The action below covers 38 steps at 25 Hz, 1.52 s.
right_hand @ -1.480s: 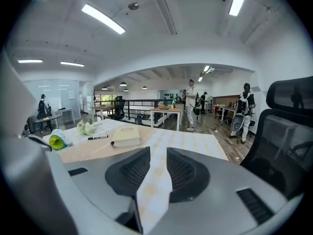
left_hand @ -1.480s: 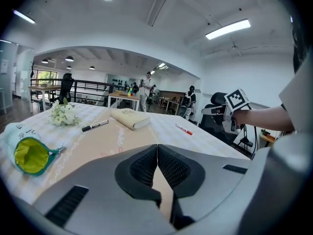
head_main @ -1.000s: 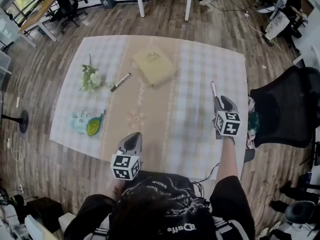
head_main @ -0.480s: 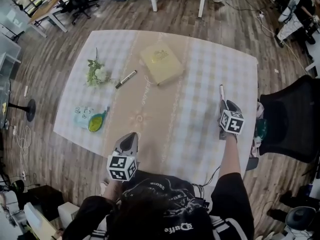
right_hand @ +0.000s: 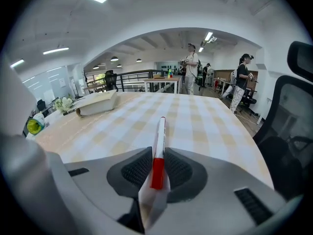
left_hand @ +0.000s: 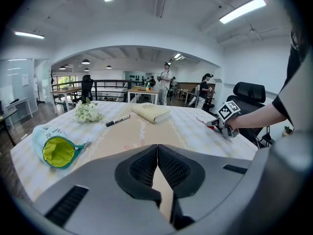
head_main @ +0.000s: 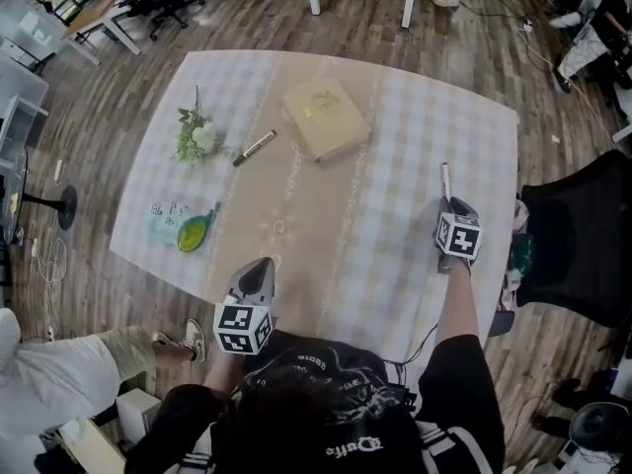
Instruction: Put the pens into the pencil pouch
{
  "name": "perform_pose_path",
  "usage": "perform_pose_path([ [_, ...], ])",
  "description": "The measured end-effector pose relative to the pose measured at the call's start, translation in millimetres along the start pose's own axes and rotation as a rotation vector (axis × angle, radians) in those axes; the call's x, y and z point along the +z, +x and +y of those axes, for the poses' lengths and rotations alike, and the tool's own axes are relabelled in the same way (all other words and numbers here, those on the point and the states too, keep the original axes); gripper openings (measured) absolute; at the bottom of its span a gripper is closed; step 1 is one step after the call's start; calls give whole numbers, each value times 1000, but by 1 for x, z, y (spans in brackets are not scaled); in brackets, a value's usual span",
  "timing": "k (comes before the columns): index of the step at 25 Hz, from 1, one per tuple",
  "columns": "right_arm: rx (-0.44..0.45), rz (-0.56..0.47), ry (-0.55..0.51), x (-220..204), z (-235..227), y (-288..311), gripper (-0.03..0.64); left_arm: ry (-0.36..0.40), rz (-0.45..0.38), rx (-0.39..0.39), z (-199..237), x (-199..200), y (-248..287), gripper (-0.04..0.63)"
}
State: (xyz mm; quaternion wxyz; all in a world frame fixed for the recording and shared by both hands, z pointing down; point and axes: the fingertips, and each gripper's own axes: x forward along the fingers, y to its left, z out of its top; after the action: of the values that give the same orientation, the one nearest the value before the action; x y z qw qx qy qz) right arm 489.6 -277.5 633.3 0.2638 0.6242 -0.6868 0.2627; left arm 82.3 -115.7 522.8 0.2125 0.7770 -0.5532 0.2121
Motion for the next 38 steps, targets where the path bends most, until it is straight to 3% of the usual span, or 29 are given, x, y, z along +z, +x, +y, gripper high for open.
perform_pose_path([
  [4, -25, 16, -43, -2, 2, 3, 86, -5, 0, 5, 1, -2, -1, 20],
  [11, -5, 44, -25, -1, 3, 3, 72, -15, -7, 27, 3, -6, -12, 20],
  [17, -42, -48, -24, 13, 6, -14, 71, -33, -18, 59, 8, -9, -24, 20],
  [27, 4, -171, -94, 45, 31, -69, 71, -76, -57, 111, 18, -17, -44, 20],
  [38, 123, -203, -193, 30, 103, -116, 72, -151, -101, 165, 20, -34, -66, 20],
])
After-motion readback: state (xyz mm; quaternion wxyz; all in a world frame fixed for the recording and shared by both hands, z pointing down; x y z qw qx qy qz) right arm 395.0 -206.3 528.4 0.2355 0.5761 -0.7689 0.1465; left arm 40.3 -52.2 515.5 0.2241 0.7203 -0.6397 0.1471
